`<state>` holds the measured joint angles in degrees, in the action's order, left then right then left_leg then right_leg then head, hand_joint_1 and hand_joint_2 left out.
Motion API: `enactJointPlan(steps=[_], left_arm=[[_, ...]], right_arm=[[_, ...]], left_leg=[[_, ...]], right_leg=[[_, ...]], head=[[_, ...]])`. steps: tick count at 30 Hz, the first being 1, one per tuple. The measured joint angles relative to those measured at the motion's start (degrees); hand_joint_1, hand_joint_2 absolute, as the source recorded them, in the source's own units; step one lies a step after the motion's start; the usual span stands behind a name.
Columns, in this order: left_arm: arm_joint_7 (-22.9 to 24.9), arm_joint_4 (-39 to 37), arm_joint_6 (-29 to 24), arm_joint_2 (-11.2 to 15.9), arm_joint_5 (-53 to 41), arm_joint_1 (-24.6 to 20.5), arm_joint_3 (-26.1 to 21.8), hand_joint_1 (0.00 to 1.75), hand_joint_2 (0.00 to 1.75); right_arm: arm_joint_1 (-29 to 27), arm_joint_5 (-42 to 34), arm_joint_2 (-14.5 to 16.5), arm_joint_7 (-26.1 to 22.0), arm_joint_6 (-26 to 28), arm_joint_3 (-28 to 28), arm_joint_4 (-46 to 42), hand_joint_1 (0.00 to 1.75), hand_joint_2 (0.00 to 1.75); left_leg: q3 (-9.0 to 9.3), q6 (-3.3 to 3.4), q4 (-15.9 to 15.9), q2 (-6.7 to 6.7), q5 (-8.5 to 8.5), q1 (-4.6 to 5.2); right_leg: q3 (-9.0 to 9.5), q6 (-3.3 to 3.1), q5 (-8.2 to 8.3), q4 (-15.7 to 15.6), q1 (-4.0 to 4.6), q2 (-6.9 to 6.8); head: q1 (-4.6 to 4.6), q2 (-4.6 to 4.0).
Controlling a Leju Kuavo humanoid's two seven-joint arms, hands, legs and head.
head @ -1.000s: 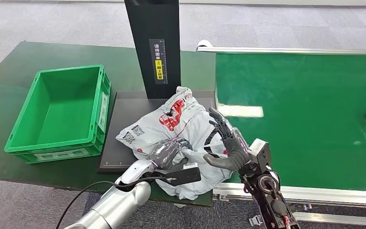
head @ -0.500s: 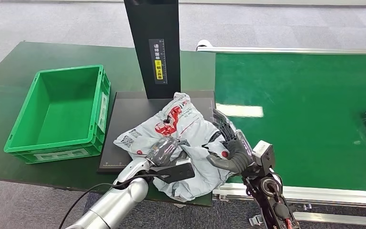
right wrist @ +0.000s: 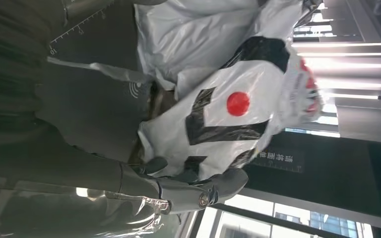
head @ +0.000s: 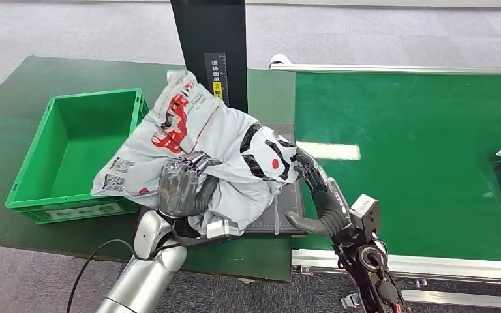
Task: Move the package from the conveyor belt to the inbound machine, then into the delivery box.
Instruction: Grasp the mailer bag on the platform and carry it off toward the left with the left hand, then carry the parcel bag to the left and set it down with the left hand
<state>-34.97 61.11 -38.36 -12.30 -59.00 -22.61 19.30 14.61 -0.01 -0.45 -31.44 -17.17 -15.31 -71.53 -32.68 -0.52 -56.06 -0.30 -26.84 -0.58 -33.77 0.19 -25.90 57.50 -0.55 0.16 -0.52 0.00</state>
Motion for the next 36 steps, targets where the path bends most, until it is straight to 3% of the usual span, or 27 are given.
enactJointPlan(steps=[6, 17, 26, 32, 36], left_arm=[[-2.2, 3.9, 0.0, -3.2, -2.6, 1.9, -9.1, 1.75, 1.75], [-3.5, 6.2, 0.0, -4.7, -4.7, 2.8, -13.2, 1.75, 1.75], [-4.8, 14.8, 0.0, -5.3, -8.1, 3.2, -17.6, 1.75, 1.75], [-4.1, 15.0, 0.0, -6.1, -11.8, -0.4, -29.5, 1.75, 1.75], [-2.4, 14.6, 0.0, -6.7, -15.0, -2.0, -36.5, 1.75, 1.75]], right_arm=[[-0.1, -0.1, 0.1, -0.1, 0.2, -0.1, 0.0, 0.0, 1.75], [-0.2, -0.1, 0.2, -0.2, 0.3, -0.4, 0.0, 0.0, 1.75], [-0.8, 0.6, 0.1, -0.3, 2.5, -1.0, 0.9, 0.0, 1.75], [-1.8, 0.9, 0.3, 3.2, 8.6, -1.3, 2.0, 0.0, 1.75], [-1.9, 1.2, 0.4, 3.9, 9.8, -1.4, 2.7, 0.0, 1.75]], left_leg=[[0.0, 0.0, 0.0, -0.02, -0.01, 0.0], [0.0, 0.0, 0.0, -0.01, 0.0, 0.0], [0.01, 0.0, 0.0, 0.0, -0.01, -0.01], [0.01, 0.0, 0.0, 0.02, 0.01, -0.01], [0.01, 0.0, 0.0, 0.0, 0.01, -0.01]], right_leg=[[0.0, 0.0, 0.0, 0.0, 0.0, -0.01], [-0.01, 0.0, 0.0, 0.0, 0.0, -0.01], [-0.02, 0.0, 0.0, 0.0, 0.01, 0.0], [-0.02, -0.01, 0.0, 0.0, 0.01, 0.01], [-0.02, 0.0, 0.0, 0.0, 0.01, 0.0]], head=[[-0.02, 0.0], [0.0, 0.0], [-0.02, 0.0], [-0.01, 0.0], [-0.01, 0.0]])
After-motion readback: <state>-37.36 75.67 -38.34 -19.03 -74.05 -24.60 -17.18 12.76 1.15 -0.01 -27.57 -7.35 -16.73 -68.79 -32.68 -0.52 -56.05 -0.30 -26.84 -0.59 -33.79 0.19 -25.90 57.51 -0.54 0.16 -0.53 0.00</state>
